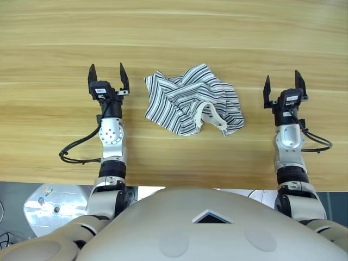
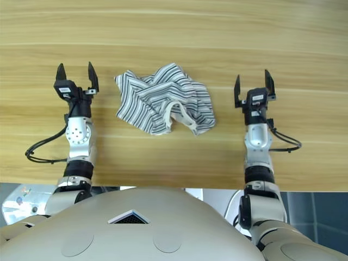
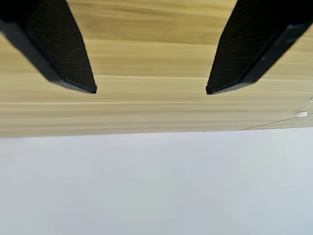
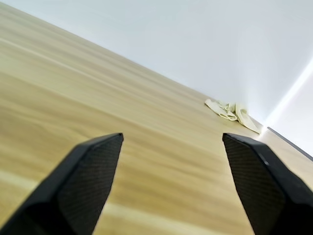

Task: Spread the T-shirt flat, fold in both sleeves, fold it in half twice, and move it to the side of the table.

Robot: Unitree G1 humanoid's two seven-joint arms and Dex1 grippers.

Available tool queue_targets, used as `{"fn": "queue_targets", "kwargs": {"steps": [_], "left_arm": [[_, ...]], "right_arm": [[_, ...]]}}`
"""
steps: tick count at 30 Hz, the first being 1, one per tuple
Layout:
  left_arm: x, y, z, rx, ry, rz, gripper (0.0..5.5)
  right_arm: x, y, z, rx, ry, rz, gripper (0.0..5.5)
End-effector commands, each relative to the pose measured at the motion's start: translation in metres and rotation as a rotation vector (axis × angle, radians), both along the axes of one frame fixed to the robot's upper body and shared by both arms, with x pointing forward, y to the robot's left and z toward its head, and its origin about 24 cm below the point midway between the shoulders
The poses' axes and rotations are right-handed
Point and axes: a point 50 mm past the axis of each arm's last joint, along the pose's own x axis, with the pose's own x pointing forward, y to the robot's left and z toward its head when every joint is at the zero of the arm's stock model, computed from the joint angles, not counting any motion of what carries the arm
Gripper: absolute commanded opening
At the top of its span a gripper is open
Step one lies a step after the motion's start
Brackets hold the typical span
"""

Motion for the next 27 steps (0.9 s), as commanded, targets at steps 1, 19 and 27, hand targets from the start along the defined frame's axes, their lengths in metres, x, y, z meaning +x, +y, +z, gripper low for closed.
{"fn": "queue_targets", "kwargs": {"steps": [1, 19, 27], "left_arm": [[0.005, 0.006, 0.006, 0.028, -0.043, 0.017, 4.19], [-0.005, 0.005, 0.007, 0.043, -0.058, 0.047, 4.19], [-0.005, 0.006, 0.008, 0.067, -0.059, 0.067, 4.19]], "right_arm": [[0.005, 0.000, 0.003, 0.011, -0.035, -0.012, 3.76], [0.012, -0.007, 0.003, -0.015, -0.023, -0.063, 3.76], [0.012, -0.007, 0.006, -0.011, -0.040, -0.071, 3.76]]}}
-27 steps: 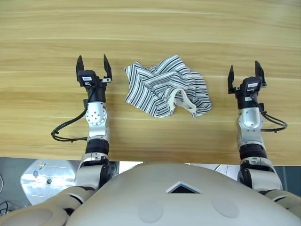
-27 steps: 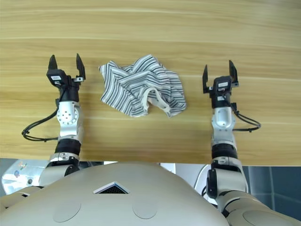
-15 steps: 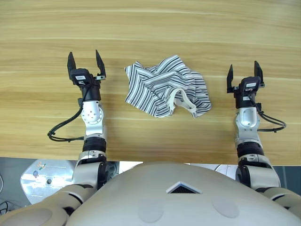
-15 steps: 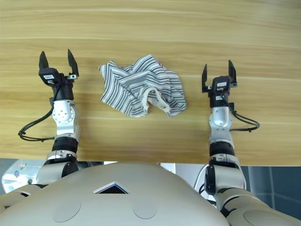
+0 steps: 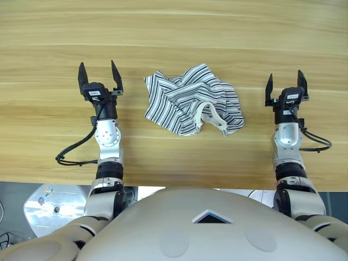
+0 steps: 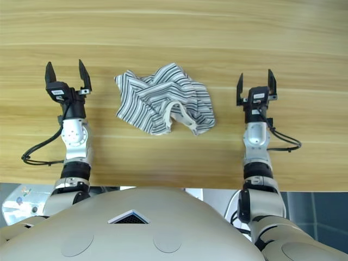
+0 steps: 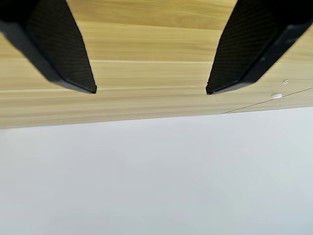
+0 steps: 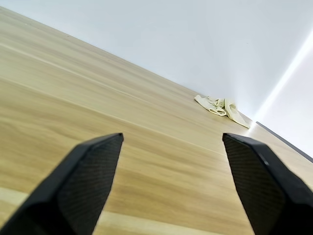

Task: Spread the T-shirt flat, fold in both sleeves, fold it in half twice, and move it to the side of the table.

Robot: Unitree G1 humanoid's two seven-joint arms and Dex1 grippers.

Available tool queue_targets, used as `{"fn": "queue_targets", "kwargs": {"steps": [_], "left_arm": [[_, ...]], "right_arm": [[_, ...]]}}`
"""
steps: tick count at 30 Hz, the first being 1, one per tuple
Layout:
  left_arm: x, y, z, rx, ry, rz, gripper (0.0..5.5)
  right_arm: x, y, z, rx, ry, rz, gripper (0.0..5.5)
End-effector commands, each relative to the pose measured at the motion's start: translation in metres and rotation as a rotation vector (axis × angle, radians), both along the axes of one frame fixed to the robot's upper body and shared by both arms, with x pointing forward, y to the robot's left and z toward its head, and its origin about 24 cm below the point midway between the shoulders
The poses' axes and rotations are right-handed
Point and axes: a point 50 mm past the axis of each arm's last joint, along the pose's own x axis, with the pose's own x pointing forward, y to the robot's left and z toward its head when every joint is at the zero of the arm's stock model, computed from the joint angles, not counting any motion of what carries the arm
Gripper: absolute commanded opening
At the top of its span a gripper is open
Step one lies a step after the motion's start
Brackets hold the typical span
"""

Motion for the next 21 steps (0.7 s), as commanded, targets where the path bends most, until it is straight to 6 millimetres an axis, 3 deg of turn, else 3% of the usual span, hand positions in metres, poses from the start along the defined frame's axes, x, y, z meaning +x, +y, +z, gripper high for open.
{"fn": "queue_targets", "kwargs": {"steps": [1, 21], "left_arm": [[-0.0001, 0.0001, -0.0019, 0.012, 0.019, 0.020, 4.19], [0.0019, -0.0063, -0.0029, 0.001, 0.033, -0.031, 4.19]], "right_arm": [[0.0036, -0.0032, 0.0049, -0.009, -0.019, -0.016, 3.76], [0.0043, -0.0015, 0.0053, -0.010, -0.022, 0.005, 3.76]]}}
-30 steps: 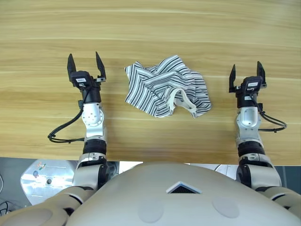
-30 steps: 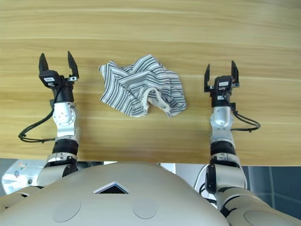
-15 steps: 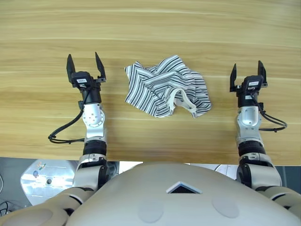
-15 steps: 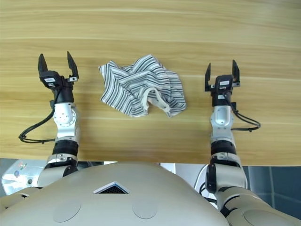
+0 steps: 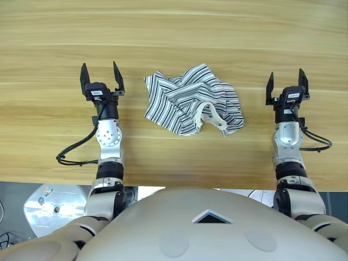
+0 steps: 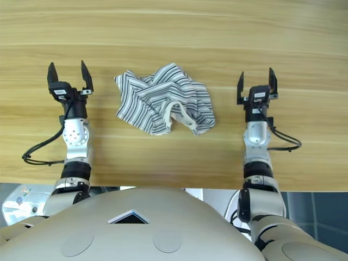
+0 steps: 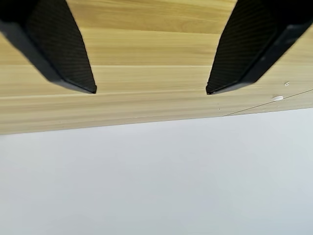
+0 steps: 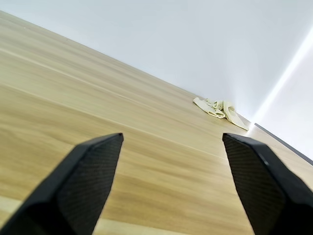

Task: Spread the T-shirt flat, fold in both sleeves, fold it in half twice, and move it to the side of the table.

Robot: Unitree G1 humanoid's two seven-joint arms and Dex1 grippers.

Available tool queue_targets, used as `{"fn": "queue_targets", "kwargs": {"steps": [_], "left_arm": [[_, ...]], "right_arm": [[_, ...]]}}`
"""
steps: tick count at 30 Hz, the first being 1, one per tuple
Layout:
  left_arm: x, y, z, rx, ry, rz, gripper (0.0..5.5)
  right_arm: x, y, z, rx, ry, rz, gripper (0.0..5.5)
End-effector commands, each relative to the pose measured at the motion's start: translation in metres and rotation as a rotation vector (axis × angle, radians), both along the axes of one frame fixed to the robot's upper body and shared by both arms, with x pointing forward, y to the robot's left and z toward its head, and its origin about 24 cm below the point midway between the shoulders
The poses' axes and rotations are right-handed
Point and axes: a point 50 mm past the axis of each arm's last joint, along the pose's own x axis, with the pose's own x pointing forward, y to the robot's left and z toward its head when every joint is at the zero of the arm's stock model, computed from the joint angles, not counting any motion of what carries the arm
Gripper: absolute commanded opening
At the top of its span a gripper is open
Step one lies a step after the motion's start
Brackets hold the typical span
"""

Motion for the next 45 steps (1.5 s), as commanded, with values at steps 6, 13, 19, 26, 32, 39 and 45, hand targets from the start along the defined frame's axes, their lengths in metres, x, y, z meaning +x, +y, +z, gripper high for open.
{"fn": "queue_targets", "kwargs": {"steps": [6, 13, 19, 26, 32, 39, 45], "left_arm": [[0.001, -0.005, 0.000, -0.003, 0.006, -0.031, 4.19], [-0.008, -0.013, -0.001, 0.023, -0.001, -0.158, 4.19], [-0.051, -0.040, 0.022, -0.059, -0.093, -0.493, 4.19], [-0.061, -0.039, 0.032, 0.035, -0.072, -0.628, 4.19], [-0.060, -0.046, 0.030, 0.129, -0.060, -0.664, 4.19], [-0.066, -0.041, 0.034, 0.272, -0.059, -0.715, 4.19], [-0.064, -0.047, 0.035, 0.254, -0.077, -0.728, 4.19]], "right_arm": [[0.002, -0.002, 0.003, -0.017, -0.007, 0.008, 3.76], [-0.015, -0.001, 0.004, -0.144, -0.006, 0.078, 3.76], [-0.052, -0.022, 0.069, -0.412, -0.143, 0.193, 3.76], [-0.090, -0.016, 0.045, -0.694, 0.230, 0.552, 3.76], [-0.106, -0.005, 0.016, -0.822, 0.420, 0.798, 3.76], [-0.103, 0.013, 0.007, -0.815, 0.400, 0.868, 3.76], [-0.092, 0.028, -0.002, -0.829, 0.371, 0.926, 3.76]]}}
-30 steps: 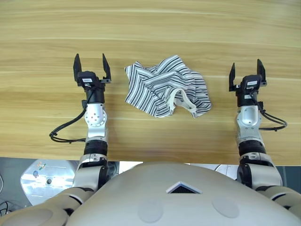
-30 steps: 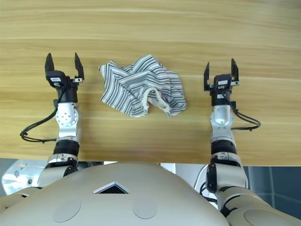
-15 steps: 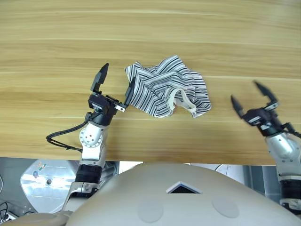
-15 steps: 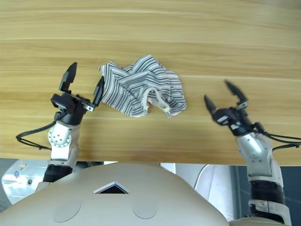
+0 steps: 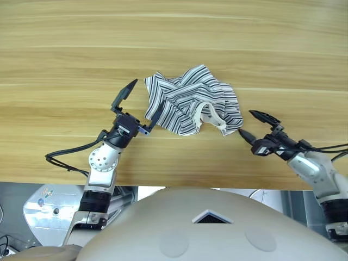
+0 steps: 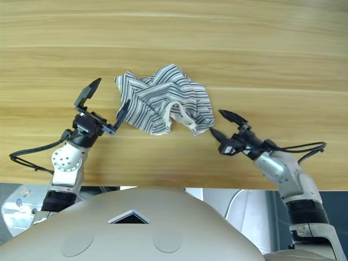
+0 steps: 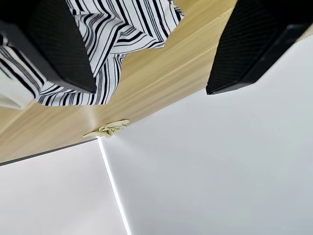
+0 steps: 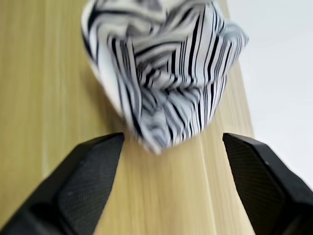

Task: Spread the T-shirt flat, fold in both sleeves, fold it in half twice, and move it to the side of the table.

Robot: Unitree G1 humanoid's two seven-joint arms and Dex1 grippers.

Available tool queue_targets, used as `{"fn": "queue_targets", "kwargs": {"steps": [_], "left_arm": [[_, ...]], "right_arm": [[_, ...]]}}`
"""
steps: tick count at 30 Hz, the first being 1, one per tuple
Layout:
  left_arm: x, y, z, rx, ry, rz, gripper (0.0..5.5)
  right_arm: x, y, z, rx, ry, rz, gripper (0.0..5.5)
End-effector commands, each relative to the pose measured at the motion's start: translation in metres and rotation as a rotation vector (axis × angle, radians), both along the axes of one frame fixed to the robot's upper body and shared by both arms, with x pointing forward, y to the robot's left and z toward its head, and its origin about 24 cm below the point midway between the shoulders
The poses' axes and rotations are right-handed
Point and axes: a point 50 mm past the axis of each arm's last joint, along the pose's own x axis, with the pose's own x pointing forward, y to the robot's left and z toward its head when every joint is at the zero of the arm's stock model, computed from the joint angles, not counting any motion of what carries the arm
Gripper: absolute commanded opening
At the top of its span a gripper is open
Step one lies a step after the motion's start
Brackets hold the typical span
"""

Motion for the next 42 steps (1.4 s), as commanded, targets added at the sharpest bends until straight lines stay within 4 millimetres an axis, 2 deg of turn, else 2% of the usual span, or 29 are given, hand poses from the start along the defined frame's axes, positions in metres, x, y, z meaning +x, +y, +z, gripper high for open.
{"fn": "queue_targets", "kwargs": {"steps": [1, 3, 17, 22, 24, 28, 31, 36, 39, 42], "left_arm": [[0.000, -0.004, 0.003, -0.005, -0.013, -0.016, 4.19], [-0.001, -0.005, 0.002, -0.007, -0.011, -0.016, 4.19], [-0.001, -0.005, 0.002, 0.008, -0.001, -0.033, 4.19], [-0.003, -0.006, 0.002, 0.022, 0.009, -0.047, 4.19], [-0.009, -0.004, -0.001, 0.093, 0.017, -0.084, 4.19], [-0.047, 0.005, -0.022, 0.476, 0.137, -0.369, 4.19], [-0.058, 0.004, -0.028, 0.590, 0.204, -0.524, 4.19], [-0.047, 0.006, -0.039, 0.786, 0.218, -0.542, 4.19], [-0.033, -0.004, -0.039, 0.879, 0.129, -0.485, 4.19], [-0.028, -0.019, -0.040, 0.928, 0.051, -0.477, 4.19]], "right_arm": [[-0.011, 0.003, -0.022, -0.074, 0.113, 0.041, 3.76], [-0.014, 0.004, -0.024, -0.077, 0.121, 0.056, 3.76], [-0.018, 0.000, -0.030, -0.084, 0.139, 0.027, 0.90], [-0.017, -0.001, -0.031, -0.069, 0.140, 0.001, 0.29], [-0.015, -0.002, -0.031, -0.057, 0.131, -0.019, 0.02], [-0.014, -0.003, -0.024, -0.028, 0.105, -0.046, 0.01], [-0.011, 0.002, -0.021, -0.017, 0.088, -0.038, 0.01], [-0.007, 0.008, -0.020, -0.013, 0.076, -0.019, 0.01], [-0.007, 0.011, -0.021, -0.009, 0.076, -0.015, 0.01], [-0.008, 0.013, -0.023, -0.006, 0.077, -0.016, 0.01]]}}
